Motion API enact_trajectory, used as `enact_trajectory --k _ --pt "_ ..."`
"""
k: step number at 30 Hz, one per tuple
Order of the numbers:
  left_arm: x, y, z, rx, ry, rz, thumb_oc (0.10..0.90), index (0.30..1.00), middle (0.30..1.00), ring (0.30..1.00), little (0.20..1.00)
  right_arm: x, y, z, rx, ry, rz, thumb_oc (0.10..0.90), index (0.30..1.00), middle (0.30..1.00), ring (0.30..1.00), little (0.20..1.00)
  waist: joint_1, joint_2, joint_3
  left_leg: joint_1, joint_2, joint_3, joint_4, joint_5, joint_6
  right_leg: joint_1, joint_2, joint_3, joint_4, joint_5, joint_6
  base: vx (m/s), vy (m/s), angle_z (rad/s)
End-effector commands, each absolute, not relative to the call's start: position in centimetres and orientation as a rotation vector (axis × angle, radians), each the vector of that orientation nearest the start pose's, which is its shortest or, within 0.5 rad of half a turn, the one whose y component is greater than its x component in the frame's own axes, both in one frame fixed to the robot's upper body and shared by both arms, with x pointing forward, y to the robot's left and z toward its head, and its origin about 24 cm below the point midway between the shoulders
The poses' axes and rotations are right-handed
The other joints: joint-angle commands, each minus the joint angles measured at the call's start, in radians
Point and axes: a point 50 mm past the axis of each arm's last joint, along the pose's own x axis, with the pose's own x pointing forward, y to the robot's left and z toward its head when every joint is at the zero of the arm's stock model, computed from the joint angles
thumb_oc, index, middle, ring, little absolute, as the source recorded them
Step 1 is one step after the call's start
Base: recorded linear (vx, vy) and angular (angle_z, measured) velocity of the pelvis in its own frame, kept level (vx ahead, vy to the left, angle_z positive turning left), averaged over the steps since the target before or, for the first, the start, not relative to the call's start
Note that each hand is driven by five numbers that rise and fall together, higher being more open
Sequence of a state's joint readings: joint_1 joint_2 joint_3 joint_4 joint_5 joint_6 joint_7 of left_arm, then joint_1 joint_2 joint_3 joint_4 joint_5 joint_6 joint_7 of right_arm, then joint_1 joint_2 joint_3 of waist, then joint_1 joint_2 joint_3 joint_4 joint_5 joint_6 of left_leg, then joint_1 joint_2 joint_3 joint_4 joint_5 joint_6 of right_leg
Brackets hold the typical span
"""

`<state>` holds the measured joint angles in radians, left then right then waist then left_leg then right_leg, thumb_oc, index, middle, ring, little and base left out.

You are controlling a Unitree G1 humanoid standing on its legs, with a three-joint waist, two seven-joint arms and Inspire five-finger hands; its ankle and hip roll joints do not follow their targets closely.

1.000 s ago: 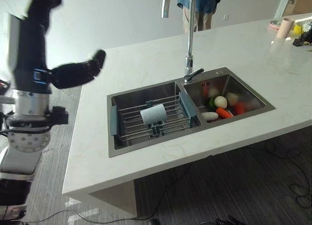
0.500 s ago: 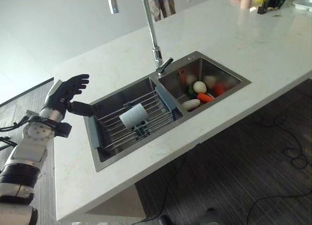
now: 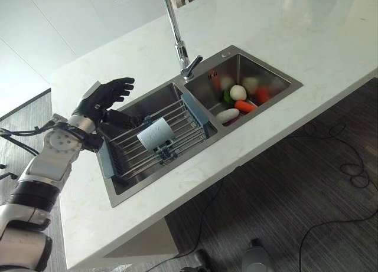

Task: Place the dishes in the dishwasher.

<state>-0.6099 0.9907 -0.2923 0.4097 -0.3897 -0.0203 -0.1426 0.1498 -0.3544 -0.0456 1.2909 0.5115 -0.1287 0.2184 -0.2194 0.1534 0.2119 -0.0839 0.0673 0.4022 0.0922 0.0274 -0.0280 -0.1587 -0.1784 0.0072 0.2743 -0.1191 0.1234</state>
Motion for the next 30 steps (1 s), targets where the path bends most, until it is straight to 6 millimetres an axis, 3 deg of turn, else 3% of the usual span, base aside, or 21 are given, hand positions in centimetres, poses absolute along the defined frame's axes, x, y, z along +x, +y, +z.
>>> enact_trajectory --k 1,17,30 --pt "33.8 29.0 26.1 0.595 -0.333 -0.009 0.8 0.9 0.9 0.9 0.9 1.8 -30.2 -14.4 0.184 1.124 -0.427 0.8 0.9 0.9 0.9 0.9 -0.026 0.021 -0.054 -0.022 0.026 -0.108 0.208 -0.293 -0.028 -0.034 -0.033 -0.035 0.026 -0.054 0.08 0.02 0.008 -0.07" --pt "33.9 28.3 22.6 0.652 -0.209 -0.083 0.8 0.9 0.9 0.9 0.9 2.0 -30.6 -14.1 0.175 1.106 -0.434 0.8 0.9 0.9 0.9 0.9 -0.028 0.034 -0.041 -0.031 0.017 -0.108 0.208 -0.285 -0.03 -0.045 -0.045 -0.036 0.026 -0.048 0.083 0.0 0.005 -0.01" --pt "34.2 29.0 20.1 0.78 -0.125 -0.009 0.8 0.9 0.9 0.9 0.9 2.3 -31.4 -13.6 0.144 1.097 -0.439 0.8 0.9 0.9 0.9 0.9 -0.039 0.034 -0.021 -0.037 0.015 -0.105 0.208 -0.276 -0.032 -0.058 -0.053 -0.031 0.026 -0.039 0.085 0.01 0.007 0.0"
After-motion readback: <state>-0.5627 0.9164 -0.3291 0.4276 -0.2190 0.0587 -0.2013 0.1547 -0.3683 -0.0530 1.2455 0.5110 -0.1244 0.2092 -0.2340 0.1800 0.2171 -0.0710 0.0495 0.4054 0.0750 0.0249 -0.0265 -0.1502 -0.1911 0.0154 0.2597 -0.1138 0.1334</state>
